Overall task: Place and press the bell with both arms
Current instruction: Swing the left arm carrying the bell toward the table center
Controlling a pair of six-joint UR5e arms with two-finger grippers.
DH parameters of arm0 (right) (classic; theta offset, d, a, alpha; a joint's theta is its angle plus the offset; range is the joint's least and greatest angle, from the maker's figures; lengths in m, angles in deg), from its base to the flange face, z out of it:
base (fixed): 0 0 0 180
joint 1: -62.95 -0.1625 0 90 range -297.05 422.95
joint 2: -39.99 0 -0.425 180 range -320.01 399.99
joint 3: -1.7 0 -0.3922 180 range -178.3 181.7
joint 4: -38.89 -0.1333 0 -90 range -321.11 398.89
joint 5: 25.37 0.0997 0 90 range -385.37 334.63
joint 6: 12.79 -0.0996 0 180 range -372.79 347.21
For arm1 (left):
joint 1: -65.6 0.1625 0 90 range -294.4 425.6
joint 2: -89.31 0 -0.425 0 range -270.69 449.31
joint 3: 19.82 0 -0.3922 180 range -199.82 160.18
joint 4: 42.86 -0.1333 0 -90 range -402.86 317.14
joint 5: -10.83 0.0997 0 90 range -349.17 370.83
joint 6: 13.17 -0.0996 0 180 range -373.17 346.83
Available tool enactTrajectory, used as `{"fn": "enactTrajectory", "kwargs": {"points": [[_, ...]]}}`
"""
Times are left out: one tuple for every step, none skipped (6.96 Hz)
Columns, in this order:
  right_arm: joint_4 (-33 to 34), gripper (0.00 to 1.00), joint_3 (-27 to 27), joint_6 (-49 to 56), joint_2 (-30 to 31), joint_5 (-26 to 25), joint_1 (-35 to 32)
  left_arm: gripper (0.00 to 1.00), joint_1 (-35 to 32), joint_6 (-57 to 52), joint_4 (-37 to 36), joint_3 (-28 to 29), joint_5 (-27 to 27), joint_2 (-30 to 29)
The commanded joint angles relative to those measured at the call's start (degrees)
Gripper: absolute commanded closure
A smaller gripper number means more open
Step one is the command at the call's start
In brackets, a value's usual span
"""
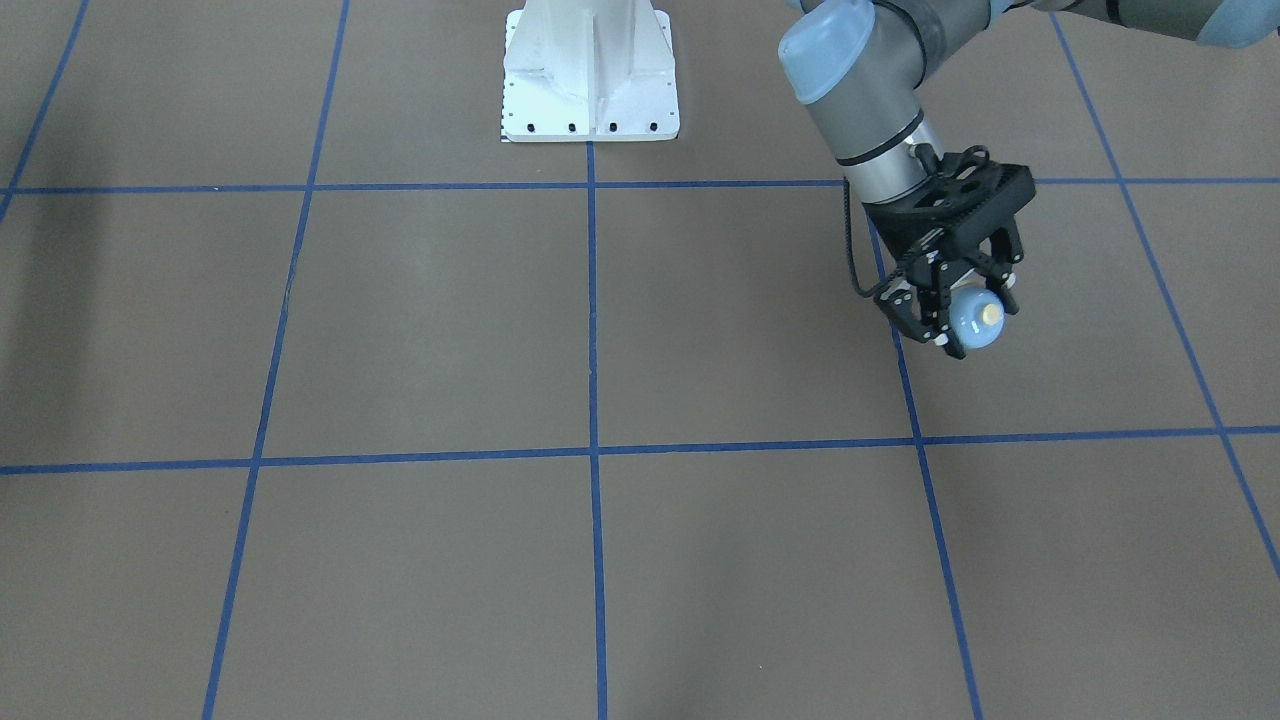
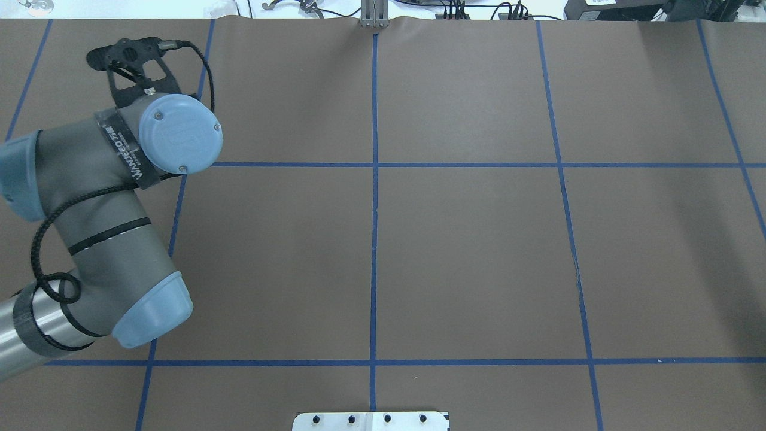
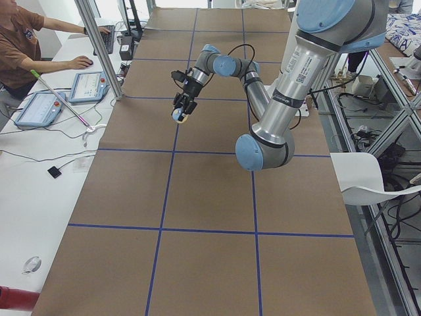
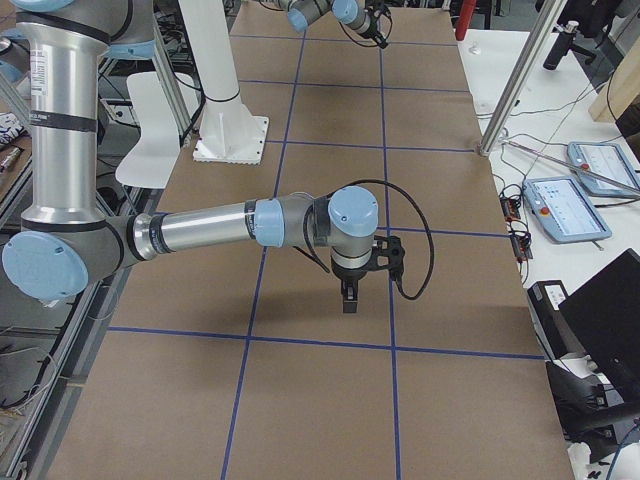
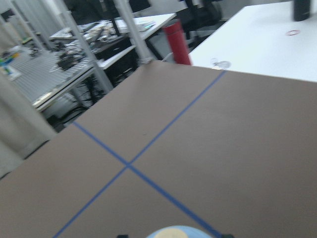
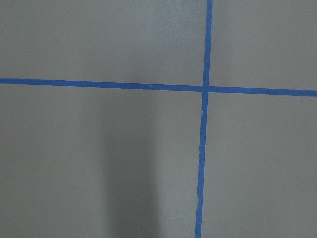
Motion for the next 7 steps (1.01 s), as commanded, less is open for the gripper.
{"fn": "enactTrajectory", "kwargs": {"points": [[0.0, 0.00, -0.1, 0.0, 0.0, 0.4, 0.0, 1.00, 1.8, -5.3, 24.6, 9.6, 3.5, -0.4], [0.0, 0.00, -0.1, 0.0, 0.0, 0.5, 0.0, 1.00, 2.1, -10.1, 37.1, 13.4, 3.6, -0.4], [0.0, 0.00, -0.1, -0.1, 0.0, 0.5, 0.0, 1.00, 2.6, -15.0, 46.6, 16.7, 3.6, -0.6], [-0.1, 0.00, -0.1, 0.0, 0.0, 0.5, 0.0, 1.00, 3.4, -18.3, 52.8, 17.5, 3.6, -0.8], [0.0, 0.00, -0.2, 0.0, 0.2, 1.4, 0.0, 1.00, 5.0, -26.2, 57.2, 19.8, 3.6, -2.2], [0.0, 0.00, -0.2, 0.0, 0.3, 2.0, 0.0, 1.00, 6.5, -29.2, 63.1, 23.8, 3.7, -4.2], [0.0, 0.00, -0.4, 0.0, 0.3, 2.1, 0.0, 1.00, 8.7, -29.3, 67.3, 28.0, 4.9, -6.6]]}}
